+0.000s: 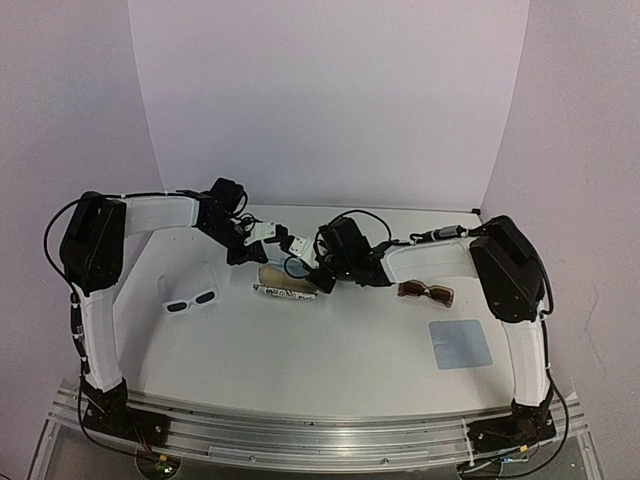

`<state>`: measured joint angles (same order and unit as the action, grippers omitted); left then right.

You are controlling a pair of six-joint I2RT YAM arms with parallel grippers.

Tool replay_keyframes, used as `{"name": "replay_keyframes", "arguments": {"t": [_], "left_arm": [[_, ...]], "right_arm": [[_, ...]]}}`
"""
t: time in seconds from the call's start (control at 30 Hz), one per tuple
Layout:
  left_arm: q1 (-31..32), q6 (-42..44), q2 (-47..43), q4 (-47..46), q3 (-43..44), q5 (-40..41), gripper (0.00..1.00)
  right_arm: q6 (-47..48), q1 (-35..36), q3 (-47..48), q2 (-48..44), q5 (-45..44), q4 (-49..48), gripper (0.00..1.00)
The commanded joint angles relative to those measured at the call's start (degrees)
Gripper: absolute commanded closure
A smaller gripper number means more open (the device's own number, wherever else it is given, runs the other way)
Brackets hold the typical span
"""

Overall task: Organize the sunglasses
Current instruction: Place the glasses cleaning cloth in the sunglasses case.

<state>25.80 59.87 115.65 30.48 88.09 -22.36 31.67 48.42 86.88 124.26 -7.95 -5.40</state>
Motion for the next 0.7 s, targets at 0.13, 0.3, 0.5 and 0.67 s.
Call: {"name": "replay_keyframes", "arguments": {"t": [0.13, 0.3, 0.5, 0.67], "left_arm": [[-0.13, 2.64, 0.74, 0.49, -0.36, -2.88, 1.0], [-0.14, 1.75, -0.02, 4.25, 2.82, -4.68, 1.0], [-0.14, 1.07, -0.79, 11.49, 7.27, -6.74, 1.0], [-0.14, 1.43, -3.51, 13.12, 5.27, -7.41, 1.0]], "right_arm": [[3.73, -0.13, 2.65, 1.49, 2.54, 3.56, 1.0], [4.7, -0.1, 2.06, -0.35, 0.67, 4.39, 1.0], [5.25, -0.28, 1.83, -3.12, 0.34, 5.35, 1.0], [4.62, -0.31, 0.49, -5.09, 0.97, 5.4, 1.0]]}}
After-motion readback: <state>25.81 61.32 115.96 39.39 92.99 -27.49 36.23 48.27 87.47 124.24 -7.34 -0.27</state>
